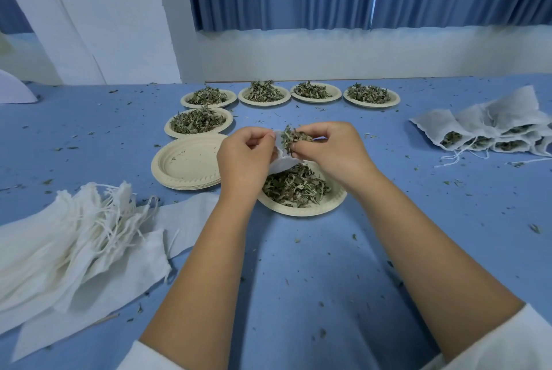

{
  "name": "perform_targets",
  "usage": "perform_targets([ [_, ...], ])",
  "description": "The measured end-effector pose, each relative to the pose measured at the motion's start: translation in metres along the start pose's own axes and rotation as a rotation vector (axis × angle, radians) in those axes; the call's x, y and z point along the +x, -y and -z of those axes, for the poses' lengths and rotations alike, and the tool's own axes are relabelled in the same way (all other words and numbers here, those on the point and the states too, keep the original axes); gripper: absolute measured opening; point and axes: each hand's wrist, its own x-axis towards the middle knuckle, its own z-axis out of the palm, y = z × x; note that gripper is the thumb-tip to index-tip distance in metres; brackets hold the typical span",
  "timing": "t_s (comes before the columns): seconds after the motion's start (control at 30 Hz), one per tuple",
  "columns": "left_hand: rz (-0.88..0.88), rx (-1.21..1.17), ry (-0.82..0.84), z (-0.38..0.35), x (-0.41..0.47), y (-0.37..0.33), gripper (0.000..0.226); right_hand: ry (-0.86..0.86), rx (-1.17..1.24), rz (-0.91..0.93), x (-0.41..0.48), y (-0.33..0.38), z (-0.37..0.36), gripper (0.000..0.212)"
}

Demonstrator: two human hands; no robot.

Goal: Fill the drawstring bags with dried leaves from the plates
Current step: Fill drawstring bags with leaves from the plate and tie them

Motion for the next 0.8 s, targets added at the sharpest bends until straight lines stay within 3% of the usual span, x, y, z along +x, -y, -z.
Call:
perform_targets([
  [0.13,0.009,-0.009,0.012,-0.0013,-0.0016,-0.0004,0.009,-0.021,-0.388,0.138,0.0006,-0.0055,-0.0046,0.018],
  [0.23,-0.021,0.032,0.044,-0.0035,-0.0046,-0.0007,0.013,0.052,-0.616,0.166,-0.0001,-0.0088,-0.0065,0.027],
  [0.3,-0.038,0.066,0.069,-0.0044,-0.0059,-0.0009,0.017,0.068,-0.588,0.131,0.0001,-0.0080,-0.0060,0.033],
  [0.43,-0.020,0.056,0.061,-0.0023,-0.0038,0.0000,0.012,0.092,-0.240,-0.012,0.0009,-0.0019,0.0000,0.036],
  [0.57,-0.024,0.069,0.031,0.0005,-0.0023,0.0003,0.009,0.081,-0.039,-0.047,0.0012,-0.0003,0.0016,0.031],
  [0.7,-0.001,0.037,0.029,0.0014,-0.0023,-0.0006,0.009,-0.006,-0.156,0.069,0.0020,-0.0022,-0.0001,0.017],
  [0.8,-0.012,0.053,0.033,0.0008,-0.0026,-0.0012,0.008,-0.001,-0.232,0.154,0.0001,-0.0033,-0.0032,0.021],
])
